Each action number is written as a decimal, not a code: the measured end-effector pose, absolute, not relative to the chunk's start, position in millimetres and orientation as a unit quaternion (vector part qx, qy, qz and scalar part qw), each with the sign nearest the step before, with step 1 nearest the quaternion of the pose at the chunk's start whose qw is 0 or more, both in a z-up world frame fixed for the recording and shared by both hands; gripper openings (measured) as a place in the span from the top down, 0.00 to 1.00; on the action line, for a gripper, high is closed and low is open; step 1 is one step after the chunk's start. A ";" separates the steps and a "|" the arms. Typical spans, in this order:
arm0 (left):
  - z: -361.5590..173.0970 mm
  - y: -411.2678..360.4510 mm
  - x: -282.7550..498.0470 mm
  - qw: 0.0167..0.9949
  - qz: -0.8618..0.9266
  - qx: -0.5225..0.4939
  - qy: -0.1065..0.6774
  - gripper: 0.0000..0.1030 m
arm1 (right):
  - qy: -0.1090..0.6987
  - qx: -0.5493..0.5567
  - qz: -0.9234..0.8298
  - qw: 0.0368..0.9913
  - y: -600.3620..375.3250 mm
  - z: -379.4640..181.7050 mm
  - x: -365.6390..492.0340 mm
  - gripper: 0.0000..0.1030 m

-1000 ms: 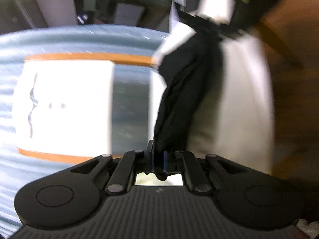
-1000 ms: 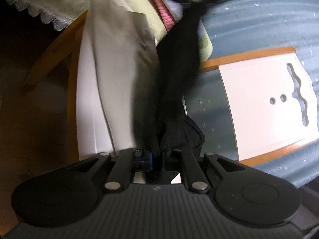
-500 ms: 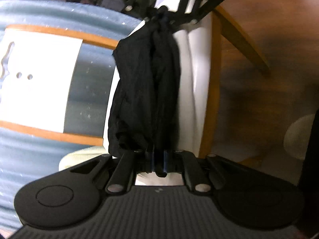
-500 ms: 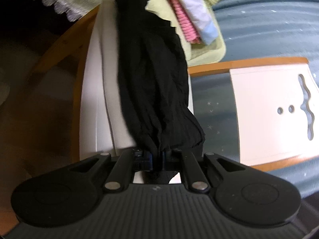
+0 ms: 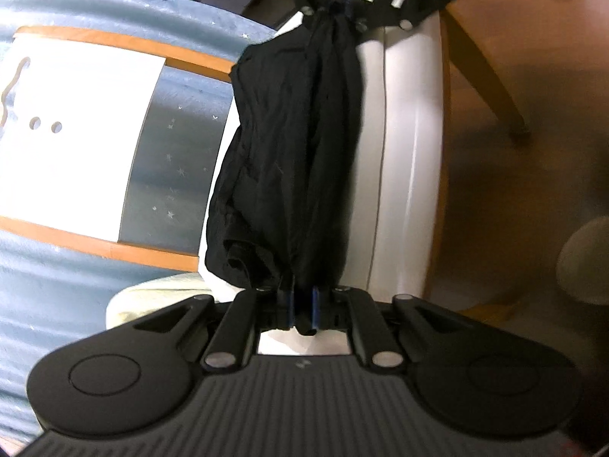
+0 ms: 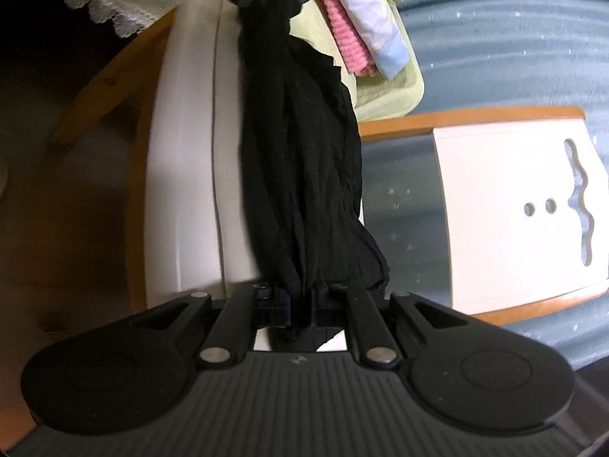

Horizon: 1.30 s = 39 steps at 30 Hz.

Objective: Fold clothes
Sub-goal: 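Lift the hanging trousers with both grippers and carry them to the white chair, then lower the trousers onto the beige cloth on the chair seat and open both grippers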

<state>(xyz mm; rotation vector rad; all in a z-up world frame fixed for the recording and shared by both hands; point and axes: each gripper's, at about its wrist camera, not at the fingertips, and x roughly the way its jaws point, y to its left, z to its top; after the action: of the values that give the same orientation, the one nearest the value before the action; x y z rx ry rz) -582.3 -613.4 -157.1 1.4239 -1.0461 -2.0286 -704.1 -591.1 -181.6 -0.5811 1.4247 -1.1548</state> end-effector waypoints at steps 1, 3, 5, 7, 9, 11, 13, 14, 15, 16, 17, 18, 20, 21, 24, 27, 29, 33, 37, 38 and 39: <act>-154.3 -611.5 -581.2 0.225 -0.738 0.515 -0.373 0.90 | 0.608 -0.254 -0.490 0.572 -588.0 -182.5 -704.8 0.90; -149.4 -607.5 -578.3 0.227 -0.739 0.517 -0.367 0.82 | 0.603 -0.256 -0.492 0.573 -581.4 -178.8 -707.1 0.88; -142.4 -603.6 -573.1 0.228 -0.743 0.518 -0.356 0.76 | 0.597 -0.247 -0.501 0.576 -573.6 -172.0 -711.0 0.83; -135.2 -599.5 -561.2 0.230 -0.752 0.518 -0.338 0.71 | 0.592 -0.222 -0.509 0.585 -565.1 -162.6 -715.1 0.80; -122.2 -608.3 -559.9 0.234 -0.764 0.516 -0.311 0.70 | 0.588 -0.198 -0.513 0.594 -554.8 -152.7 -719.3 0.80; -98.6 -631.3 -568.0 0.244 -0.778 0.508 -0.277 0.70 | 0.572 -0.174 -0.524 0.607 -546.5 -139.7 -721.4 0.80; -78.3 -640.4 -563.7 0.260 -0.794 0.491 -0.248 0.70 | 0.545 -0.151 -0.540 0.623 -540.4 -124.5 -722.2 0.80; -68.3 -648.1 -569.1 0.266 -0.801 0.481 -0.236 0.70 | 0.533 -0.145 -0.548 0.628 -540.5 -118.9 -722.1 0.80; -59.7 -652.5 -570.6 0.273 -0.809 0.470 -0.224 0.70 | 0.519 -0.140 -0.556 0.634 -542.0 -114.0 -721.1 0.80; -53.0 -657.2 -576.5 0.280 -0.817 0.458 -0.213 0.71 | 0.508 -0.134 -0.561 0.639 -546.3 -109.7 -719.4 0.80; -48.7 -663.7 -588.7 0.284 -0.825 0.445 -0.201 0.71 | 0.497 -0.127 -0.566 0.645 -550.8 -105.5 -717.7 0.80; -43.9 -675.6 -600.8 0.283 -0.836 0.432 -0.185 0.71 | 0.488 -0.119 -0.570 0.650 -557.2 -103.5 -716.2 0.80; -46.5 -693.4 -627.2 0.271 -0.859 0.410 -0.143 0.72 | 0.474 -0.107 -0.574 0.659 -576.5 -103.5 -717.7 0.80; -49.8 -701.2 -635.4 0.259 -0.868 0.407 -0.120 0.72 | 0.470 -0.101 -0.576 0.661 -585.4 -105.8 -718.1 0.80; -71.1 -724.8 -652.0 0.239 -0.869 0.425 -0.082 0.72 | 0.459 -0.062 -0.579 0.671 -613.3 -114.0 -724.3 0.82; -79.1 -754.7 -641.4 0.260 -0.872 0.413 -0.032 0.70 | 0.447 -0.014 -0.586 0.676 -630.2 -119.5 -742.2 0.84; -76.0 -772.6 -628.8 0.290 -0.871 0.397 -0.012 0.73 | 0.433 0.010 -0.595 0.677 -634.1 -119.8 -755.8 0.84; -70.1 -799.3 -595.6 0.351 -0.854 0.382 0.042 0.75 | 0.402 0.054 -0.608 0.682 -632.5 -118.5 -772.6 0.84; -61.5 -789.1 -581.0 0.372 -0.850 0.370 0.039 0.75 | 0.402 0.068 -0.613 0.677 -625.6 -117.8 -770.7 0.84; -58.9 -783.2 -579.6 0.371 -0.854 0.364 0.039 0.75 | 0.398 0.073 -0.618 0.674 -624.5 -114.8 -770.4 0.84; -56.0 -775.0 -580.3 0.360 -0.862 0.354 0.044 0.75 | 0.386 0.076 -0.622 0.677 -622.0 -110.8 -770.0 0.84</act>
<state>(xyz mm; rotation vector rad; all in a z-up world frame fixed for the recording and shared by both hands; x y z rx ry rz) -580.3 -775.0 -56.0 0.9128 0.1130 -2.2219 -770.0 -622.0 -110.8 0.1707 0.8672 -1.3987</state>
